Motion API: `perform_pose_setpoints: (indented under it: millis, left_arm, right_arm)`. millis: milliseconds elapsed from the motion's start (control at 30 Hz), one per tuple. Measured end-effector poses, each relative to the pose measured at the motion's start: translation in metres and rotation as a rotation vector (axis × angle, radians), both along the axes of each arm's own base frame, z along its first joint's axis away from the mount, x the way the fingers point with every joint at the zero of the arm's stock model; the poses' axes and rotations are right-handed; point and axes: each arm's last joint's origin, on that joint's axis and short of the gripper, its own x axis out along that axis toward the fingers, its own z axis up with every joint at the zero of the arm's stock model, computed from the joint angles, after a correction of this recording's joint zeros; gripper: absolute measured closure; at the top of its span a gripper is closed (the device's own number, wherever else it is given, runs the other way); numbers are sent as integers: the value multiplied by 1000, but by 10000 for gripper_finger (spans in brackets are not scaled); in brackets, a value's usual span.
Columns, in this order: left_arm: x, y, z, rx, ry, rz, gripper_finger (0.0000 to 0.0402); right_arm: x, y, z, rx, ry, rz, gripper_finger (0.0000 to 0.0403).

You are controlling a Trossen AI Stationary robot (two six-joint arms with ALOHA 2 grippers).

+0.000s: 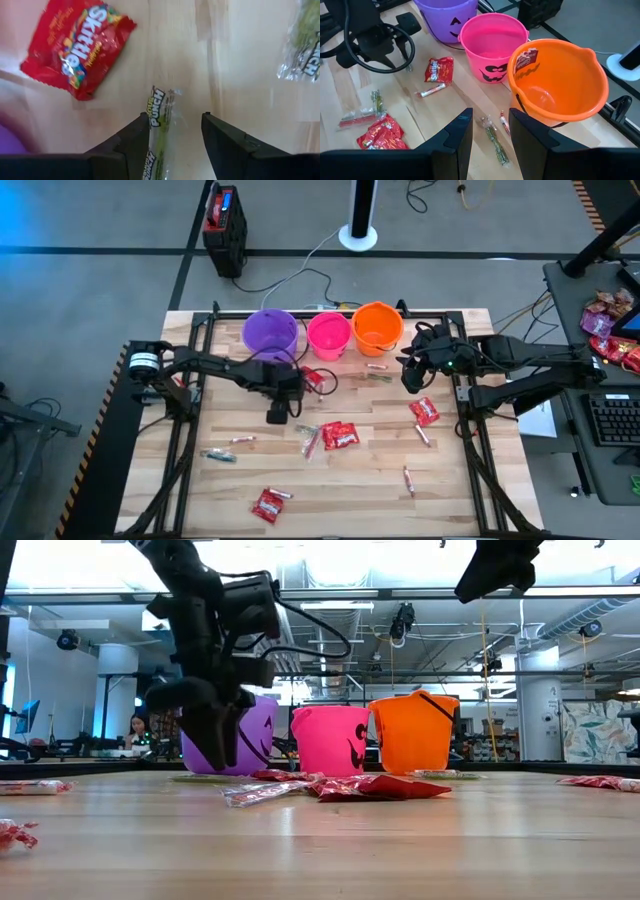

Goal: Sort candy by brand, put in halloween buckets
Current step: Put the green candy into the purple bucket

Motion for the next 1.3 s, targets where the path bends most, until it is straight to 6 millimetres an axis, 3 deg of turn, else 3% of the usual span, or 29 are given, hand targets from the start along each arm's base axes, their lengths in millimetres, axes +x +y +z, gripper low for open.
perform_pose_setpoints:
  millis: [767,933,1133,1300]
  left_arm:
    - [-13,7,-21,-24,-21,69,250]
    - [-13,7,-22,-33,-25,64,294]
    - [-13,6,-22,-60,-28,56,386]
    - [-9,4,-14,-88,-21,64,397]
  right_arm:
    - [0,0,0,16,-11,-16,284]
    - [0,0,0,17,-12,-16,284]
    - [0,0,0,16,-12,-15,284]
    - [0,0,0,15,-11,-14,284]
